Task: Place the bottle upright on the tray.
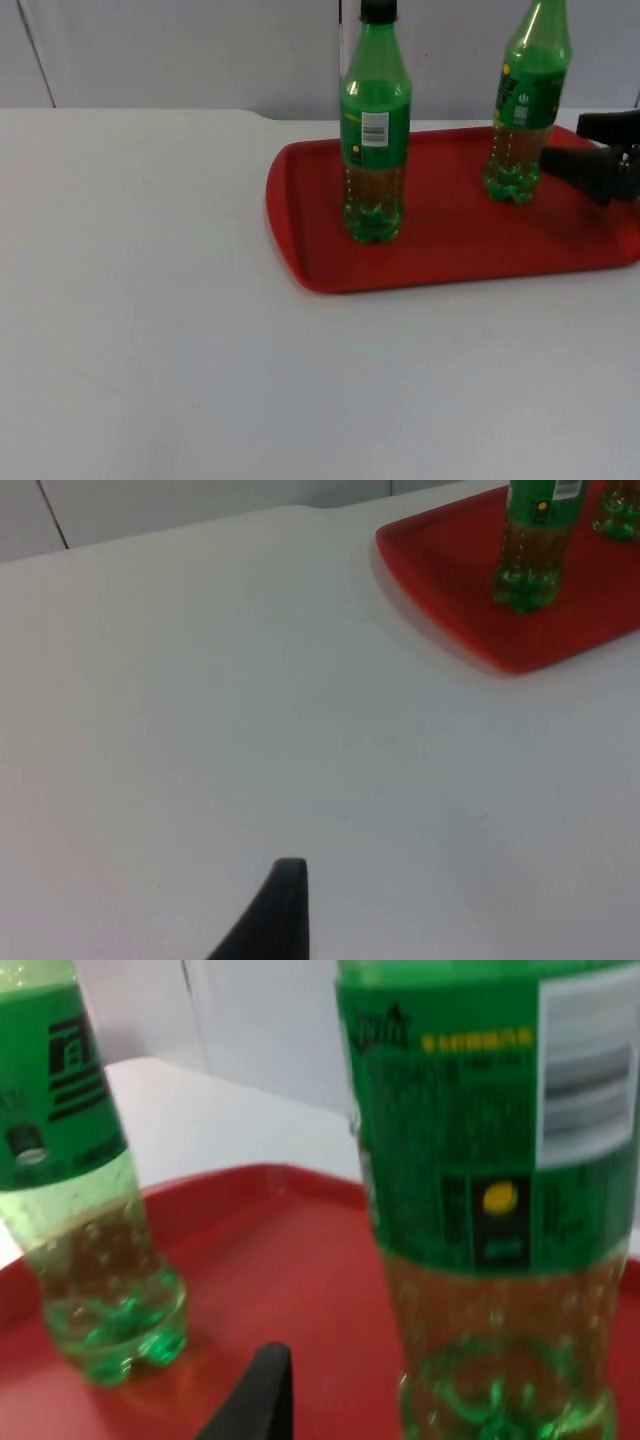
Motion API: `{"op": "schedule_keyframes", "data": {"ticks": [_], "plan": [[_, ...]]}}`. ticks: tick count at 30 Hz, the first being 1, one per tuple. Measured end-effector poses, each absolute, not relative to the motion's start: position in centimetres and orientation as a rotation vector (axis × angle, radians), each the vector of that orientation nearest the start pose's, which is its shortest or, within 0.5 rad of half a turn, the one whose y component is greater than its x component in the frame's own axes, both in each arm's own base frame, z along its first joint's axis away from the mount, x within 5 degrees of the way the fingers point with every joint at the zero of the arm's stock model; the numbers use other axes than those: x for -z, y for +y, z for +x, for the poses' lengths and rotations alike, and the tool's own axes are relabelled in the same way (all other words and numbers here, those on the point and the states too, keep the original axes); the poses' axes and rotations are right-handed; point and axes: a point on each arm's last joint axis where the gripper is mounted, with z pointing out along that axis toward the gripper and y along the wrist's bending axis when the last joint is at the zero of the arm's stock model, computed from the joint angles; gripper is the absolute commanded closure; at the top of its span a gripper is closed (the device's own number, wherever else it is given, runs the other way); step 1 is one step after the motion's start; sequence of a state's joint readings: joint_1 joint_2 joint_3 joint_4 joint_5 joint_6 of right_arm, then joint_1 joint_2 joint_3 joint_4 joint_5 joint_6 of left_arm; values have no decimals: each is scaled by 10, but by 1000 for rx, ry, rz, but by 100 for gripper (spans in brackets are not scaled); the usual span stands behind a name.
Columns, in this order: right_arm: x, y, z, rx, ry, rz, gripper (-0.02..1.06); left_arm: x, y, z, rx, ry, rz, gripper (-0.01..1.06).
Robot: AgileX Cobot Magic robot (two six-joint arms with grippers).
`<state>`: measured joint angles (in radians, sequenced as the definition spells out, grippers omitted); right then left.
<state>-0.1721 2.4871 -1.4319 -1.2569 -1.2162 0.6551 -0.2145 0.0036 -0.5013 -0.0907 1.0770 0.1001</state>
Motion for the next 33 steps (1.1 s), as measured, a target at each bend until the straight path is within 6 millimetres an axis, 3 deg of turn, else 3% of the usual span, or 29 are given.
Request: {"op": "schedule_keyframes", "data": {"ticks": [5,9,10,13,15,16,20,21,25,26,29,31,33], "plan": [[-62,-7,449,-839,1668,-747,-1,-277,-6,-7,180,2038,328,0],[-101,-18,442,-880,1736,-822,-1,-277,-6,-7,180,2038,328,0],[-101,-18,442,-880,1736,-822,-1,-277,-6,-7,180,2038,328,0],[-140,-21,434,-862,1770,-919,-1,-277,-6,-7,180,2038,328,0],[-163,-20,431,-865,1789,-909,-1,-277,-6,-7,180,2038,328,0],[-163,-20,431,-865,1789,-909,-1,-277,-6,-7,180,2038,328,0],[-219,-18,421,-861,1789,-851,-1,-277,-6,-7,180,2038,328,0],[-219,-18,421,-861,1789,-851,-1,-277,-6,-7,180,2038,328,0],[-267,-15,407,-874,1793,-782,-1,-277,-6,-7,180,2038,328,0],[-267,-15,407,-874,1793,-782,-1,-277,-6,-7,180,2038,328,0],[-307,-10,390,-882,1784,-730,-1,-277,-6,-7,180,2038,328,0],[-317,-9,385,-875,1775,-727,-1,-277,-6,-7,180,2038,328,0],[-343,-6,371,-841,1736,-739,-1,-277,-6,-7,180,2038,328,0]]}}
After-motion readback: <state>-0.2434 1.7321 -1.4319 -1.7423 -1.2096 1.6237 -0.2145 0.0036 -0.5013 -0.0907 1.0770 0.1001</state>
